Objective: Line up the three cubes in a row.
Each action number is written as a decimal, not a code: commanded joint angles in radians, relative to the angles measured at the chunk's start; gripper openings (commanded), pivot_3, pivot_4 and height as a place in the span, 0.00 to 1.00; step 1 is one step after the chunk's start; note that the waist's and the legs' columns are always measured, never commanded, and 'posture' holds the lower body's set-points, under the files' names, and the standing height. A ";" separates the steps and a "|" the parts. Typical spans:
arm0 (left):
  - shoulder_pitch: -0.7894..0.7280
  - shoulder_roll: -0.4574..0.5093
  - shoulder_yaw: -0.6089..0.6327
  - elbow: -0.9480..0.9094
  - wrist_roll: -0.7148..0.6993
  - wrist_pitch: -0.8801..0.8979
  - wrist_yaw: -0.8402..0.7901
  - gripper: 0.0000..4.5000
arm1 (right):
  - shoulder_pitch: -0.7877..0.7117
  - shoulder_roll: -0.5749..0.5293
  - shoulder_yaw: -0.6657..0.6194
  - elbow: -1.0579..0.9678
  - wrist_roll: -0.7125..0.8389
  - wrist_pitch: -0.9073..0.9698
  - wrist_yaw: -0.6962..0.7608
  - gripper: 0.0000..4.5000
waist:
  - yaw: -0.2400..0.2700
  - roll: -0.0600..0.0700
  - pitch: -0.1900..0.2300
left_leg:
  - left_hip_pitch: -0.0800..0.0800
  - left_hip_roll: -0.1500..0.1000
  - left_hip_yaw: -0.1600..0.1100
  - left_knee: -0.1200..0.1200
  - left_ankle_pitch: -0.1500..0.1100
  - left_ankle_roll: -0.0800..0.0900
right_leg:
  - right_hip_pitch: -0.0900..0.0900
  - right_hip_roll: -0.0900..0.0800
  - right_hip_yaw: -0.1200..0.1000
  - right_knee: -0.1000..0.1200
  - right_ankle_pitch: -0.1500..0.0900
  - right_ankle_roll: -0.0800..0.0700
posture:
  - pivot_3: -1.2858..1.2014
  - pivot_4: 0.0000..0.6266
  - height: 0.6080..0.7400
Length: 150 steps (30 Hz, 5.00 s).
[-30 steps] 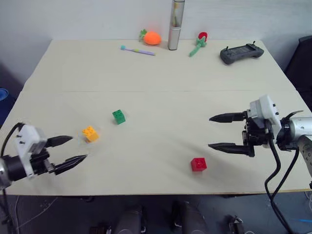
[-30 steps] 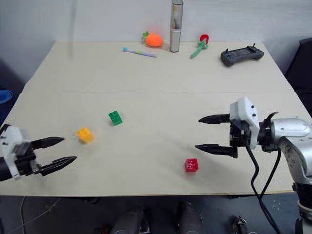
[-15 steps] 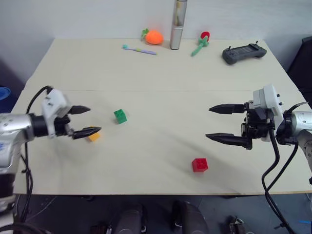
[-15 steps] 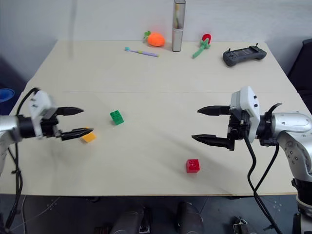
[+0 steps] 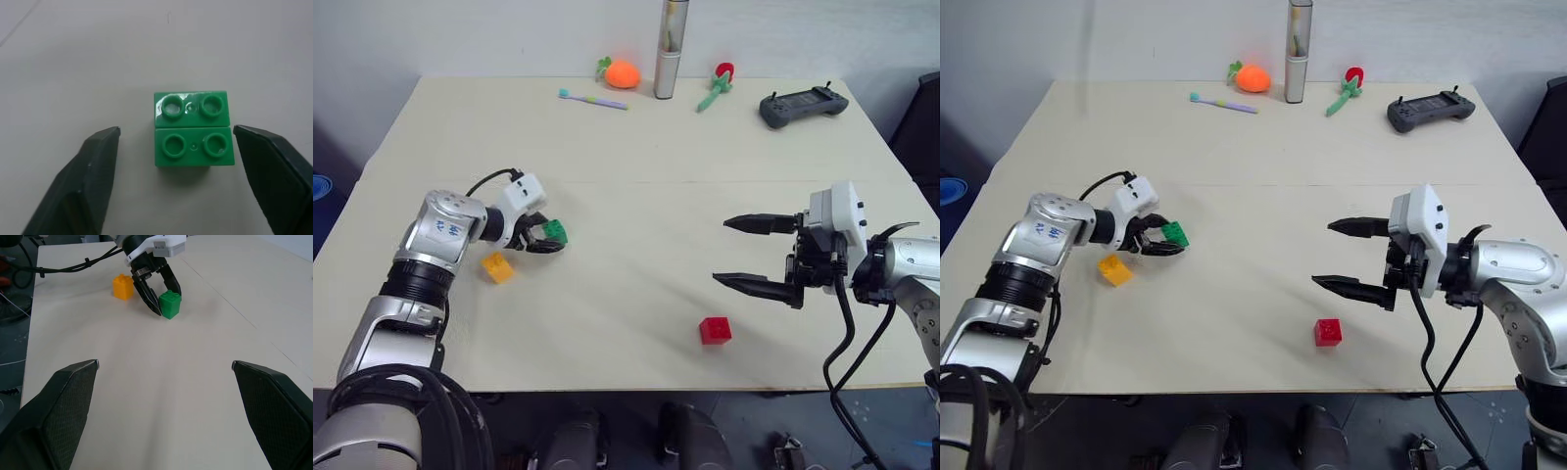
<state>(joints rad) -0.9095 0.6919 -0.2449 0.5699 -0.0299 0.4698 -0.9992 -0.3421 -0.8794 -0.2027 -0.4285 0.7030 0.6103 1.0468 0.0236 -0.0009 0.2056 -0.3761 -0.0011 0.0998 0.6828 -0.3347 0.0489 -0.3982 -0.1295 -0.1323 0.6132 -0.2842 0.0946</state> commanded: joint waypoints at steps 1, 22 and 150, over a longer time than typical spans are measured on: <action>-0.037 -0.002 0.004 0.022 0.029 -0.045 -0.011 0.58 | -0.002 -0.006 -0.032 -0.030 0.015 -0.016 -0.009 1.00 | 0.000 -0.001 0.000 | 0.000 0.000 0.000 0.000 0.000 0.000 | 0.000 0.000 0.000 0.000 0.000 0.000 | 0.52 0.24 1.00; 0.359 0.083 -0.014 -0.829 -0.169 0.034 -0.240 0.33 | 0.294 -0.177 -0.103 -0.034 -0.060 -0.136 0.235 1.00 | 0.003 -0.001 0.000 | 0.003 -0.002 -0.005 0.002 0.001 0.001 | 0.007 -0.004 0.002 -0.005 0.001 0.002 | 0.52 0.24 1.00; 0.462 0.218 0.098 -0.522 -0.161 -0.372 -0.454 0.99 | 0.305 -0.148 -0.080 -0.032 -0.078 -0.157 0.238 1.00 | 0.000 -0.001 0.000 | 0.001 0.000 -0.003 0.000 -0.002 0.000 | 0.003 -0.004 0.001 -0.002 0.000 -0.001 | 0.52 0.24 1.00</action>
<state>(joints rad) -0.4515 0.8986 -0.1739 0.0792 -0.1676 0.0893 -1.4542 -0.0426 -1.0064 -0.2446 -0.4497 0.6160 0.4639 1.2751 0.0238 -0.0017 0.2056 -0.3747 -0.0012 0.0964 0.6829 -0.3368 0.0494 -0.3950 -0.1333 -0.1318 0.6110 -0.2840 0.0940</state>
